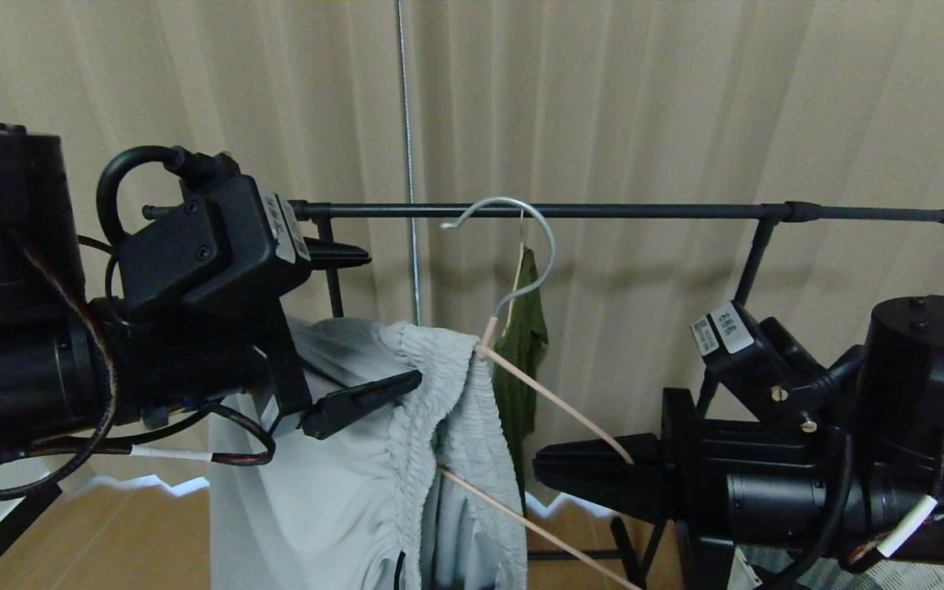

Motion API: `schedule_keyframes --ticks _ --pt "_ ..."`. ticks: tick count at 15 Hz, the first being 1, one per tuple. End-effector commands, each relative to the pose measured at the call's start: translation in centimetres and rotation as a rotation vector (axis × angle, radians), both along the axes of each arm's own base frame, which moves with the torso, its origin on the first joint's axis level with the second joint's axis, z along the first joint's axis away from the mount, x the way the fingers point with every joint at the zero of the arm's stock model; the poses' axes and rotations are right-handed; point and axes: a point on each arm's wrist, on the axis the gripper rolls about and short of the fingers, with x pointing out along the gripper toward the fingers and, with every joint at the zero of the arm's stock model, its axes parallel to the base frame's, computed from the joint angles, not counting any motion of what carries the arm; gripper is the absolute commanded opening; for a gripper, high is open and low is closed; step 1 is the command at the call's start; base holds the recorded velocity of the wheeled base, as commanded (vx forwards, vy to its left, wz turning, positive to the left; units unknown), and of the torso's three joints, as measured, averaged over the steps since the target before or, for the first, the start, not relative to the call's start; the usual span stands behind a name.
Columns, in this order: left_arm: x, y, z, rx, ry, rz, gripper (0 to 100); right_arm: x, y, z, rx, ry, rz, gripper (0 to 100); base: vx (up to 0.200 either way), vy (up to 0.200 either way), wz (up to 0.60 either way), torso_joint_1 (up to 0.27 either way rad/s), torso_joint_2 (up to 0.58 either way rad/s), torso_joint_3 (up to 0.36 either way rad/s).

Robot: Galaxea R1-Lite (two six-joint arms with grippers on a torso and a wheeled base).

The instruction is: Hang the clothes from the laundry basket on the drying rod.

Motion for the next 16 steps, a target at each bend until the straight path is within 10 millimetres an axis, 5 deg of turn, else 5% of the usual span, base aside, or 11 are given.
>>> schedule_keyframes --ticks 1,12,13,16 --pt "0.13 -0.12 -0.41 0.013 0.007 -0.016 0 -0.04 0.01 -0.02 0.000 0.000 0.004 0 0.000 0.000 0.00 0.000 0.00 0.000" --pt "-0.01 0.21 -0.76 0.032 -0.002 -0.032 0 -0.22 0.05 0.23 0.011 -0.011 0.013 0 0.000 0.000 0.00 0.000 0.00 0.000" --pt "-0.01 0.21 -0.76 0.032 -0.002 -0.032 0 -0.26 0.02 0.22 0.011 -0.011 0.013 100 0.000 0.000 0.00 0.000 0.00 0.000" --pt "0.07 0.24 -0.80 0.035 -0.002 -0.015 0 -0.32 -0.05 0.29 0.012 -0.016 0.007 100 0.000 0.000 0.00 0.000 0.00 0.000"
